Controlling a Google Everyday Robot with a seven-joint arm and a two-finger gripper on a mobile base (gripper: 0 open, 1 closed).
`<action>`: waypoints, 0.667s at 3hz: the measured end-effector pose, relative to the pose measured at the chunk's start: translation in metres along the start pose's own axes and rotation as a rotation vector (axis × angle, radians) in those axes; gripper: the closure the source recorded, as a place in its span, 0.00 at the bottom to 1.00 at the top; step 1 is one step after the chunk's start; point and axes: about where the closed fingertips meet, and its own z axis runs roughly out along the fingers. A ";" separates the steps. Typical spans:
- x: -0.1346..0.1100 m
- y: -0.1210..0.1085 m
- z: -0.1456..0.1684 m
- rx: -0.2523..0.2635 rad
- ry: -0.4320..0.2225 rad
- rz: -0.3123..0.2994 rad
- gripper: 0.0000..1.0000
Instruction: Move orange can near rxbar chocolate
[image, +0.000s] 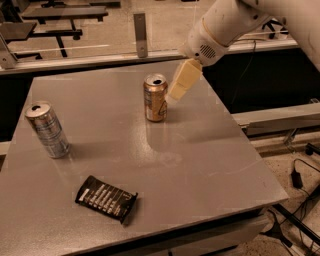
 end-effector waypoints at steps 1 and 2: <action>-0.009 0.001 0.018 -0.032 -0.015 -0.013 0.00; -0.018 0.006 0.033 -0.066 -0.028 -0.028 0.00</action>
Offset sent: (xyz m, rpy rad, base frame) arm 0.0047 0.0496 -0.0254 0.0382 0.0511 0.1004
